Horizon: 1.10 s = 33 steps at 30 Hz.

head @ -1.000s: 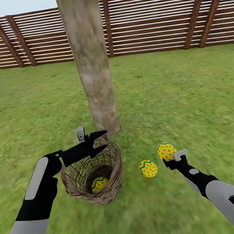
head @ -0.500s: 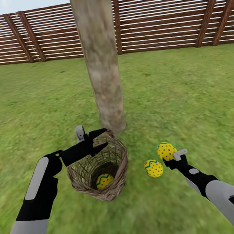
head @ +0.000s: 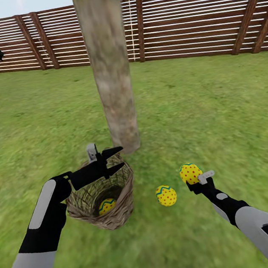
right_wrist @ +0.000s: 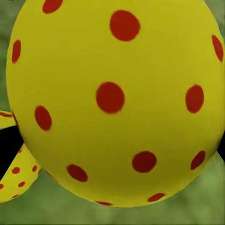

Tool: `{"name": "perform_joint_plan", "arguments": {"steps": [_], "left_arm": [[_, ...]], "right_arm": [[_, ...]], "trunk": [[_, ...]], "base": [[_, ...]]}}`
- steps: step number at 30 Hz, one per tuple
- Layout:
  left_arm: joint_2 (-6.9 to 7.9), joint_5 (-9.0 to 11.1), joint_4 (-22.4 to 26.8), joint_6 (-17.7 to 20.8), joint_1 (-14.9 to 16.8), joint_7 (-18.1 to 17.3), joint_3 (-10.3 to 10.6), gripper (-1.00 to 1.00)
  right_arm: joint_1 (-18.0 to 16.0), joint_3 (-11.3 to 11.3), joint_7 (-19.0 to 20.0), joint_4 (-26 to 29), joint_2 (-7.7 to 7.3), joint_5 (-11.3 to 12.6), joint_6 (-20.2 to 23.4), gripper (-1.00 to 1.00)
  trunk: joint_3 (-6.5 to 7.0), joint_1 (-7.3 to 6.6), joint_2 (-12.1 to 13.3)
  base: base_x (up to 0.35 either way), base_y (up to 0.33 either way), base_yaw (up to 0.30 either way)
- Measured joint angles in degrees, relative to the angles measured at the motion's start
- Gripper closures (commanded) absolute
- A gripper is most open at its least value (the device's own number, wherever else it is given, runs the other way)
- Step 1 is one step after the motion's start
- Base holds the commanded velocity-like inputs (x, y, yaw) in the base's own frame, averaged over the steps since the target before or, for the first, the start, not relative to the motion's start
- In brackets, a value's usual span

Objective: Take the three Easter eggs out of the wicker basket on the lawn in the garden, then place them on the lawn next to a single tree (choose any tree) so that all three eggs are next to the same tree and none are left in the basket.

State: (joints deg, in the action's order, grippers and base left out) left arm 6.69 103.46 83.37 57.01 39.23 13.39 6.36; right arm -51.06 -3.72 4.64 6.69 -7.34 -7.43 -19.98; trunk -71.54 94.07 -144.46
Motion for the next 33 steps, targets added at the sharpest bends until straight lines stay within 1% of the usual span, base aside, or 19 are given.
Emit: {"name": "perform_joint_plan", "arguments": {"steps": [11, 12, 14, 16, 17, 21, 24, 29, 31, 33], "left_arm": [[0.01, 0.0, 0.0, 0.0, 0.0, 0.0, 0.0, -1.0], [0.05, 0.0, 0.0, 0.0, 0.0, 0.0, 0.0, -1.0], [0.15, 0.0, 0.0, 0.0, 0.0, 0.0, -0.1, -1.0], [0.25, 0.0, 0.0, 0.0, 0.0, -0.1, -0.1, -1.0], [0.28, 0.1, 0.0, 0.0, 0.0, -0.3, -0.1, -1.0], [0.32, 0.0, 0.0, 0.0, 0.0, -2.1, -0.1, -1.0], [0.32, 0.0, 0.0, 0.0, 0.0, -2.3, 0.0, -1.0], [0.31, 0.0, 0.0, 0.0, 0.0, -2.3, 0.0, -1.0], [0.31, 0.0, 0.0, 0.0, 0.0, -2.3, 0.0, -1.0], [0.31, 0.0, 0.0, 0.0, 0.0, -2.3, 0.0, -1.0]], "right_arm": [[0.0, 0.0, 0.0, -0.2, 0.02, 0.0, 0.1, 1.0], [0.0, 0.0, 0.0, -0.2, 0.05, 0.0, 0.1, 1.0], [0.0, 0.0, 0.0, -0.2, 0.69, 0.0, 0.1, 1.0], [0.0, 0.0, -0.1, -0.2, 0.83, 0.0, 0.1, 1.0], [0.0, 0.0, -0.4, -0.2, 0.86, -0.2, 0.1, 1.0], [0.0, 0.0, -1.1, -0.3, 0.97, -3.4, 0.2, 1.0], [0.0, 0.0, -1.2, -0.3, 0.97, -3.8, 0.1, 1.0], [0.0, 0.1, -1.4, 0.0, 0.96, -3.8, 0.0, 1.0], [0.0, 0.2, -4.7, 0.1, 0.96, -3.7, -0.1, 1.0], [0.0, 0.2, -6.7, 0.1, 0.91, -3.4, -0.2, 1.0]], "trunk": [[0.0, 0.0, 0.0], [0.0, 0.0, 0.0], [0.0, 0.0, 0.0], [0.0, 0.0, 0.0], [0.0, 0.0, 0.0], [0.0, 0.0, 0.0], [-0.66, 0.08, 0.0], [-1.77, 0.21, -0.1], [-2.21, 0.26, -0.1], [-2.66, 0.31, -0.2]], "base": [[0.0, -0.315, 0.285], [0.0, -0.162, 0.285], [0.0, -0.049, 0.285], [0.0, -0.009, 0.285], [0.0, -0.002, 0.285], [0.0, -0.001, 0.285], [0.0, 0.0, 0.258], [0.0, 0.0, 0.03], [0.0, 0.0, 0.001], [0.0, 0.0, 0.0]]}}
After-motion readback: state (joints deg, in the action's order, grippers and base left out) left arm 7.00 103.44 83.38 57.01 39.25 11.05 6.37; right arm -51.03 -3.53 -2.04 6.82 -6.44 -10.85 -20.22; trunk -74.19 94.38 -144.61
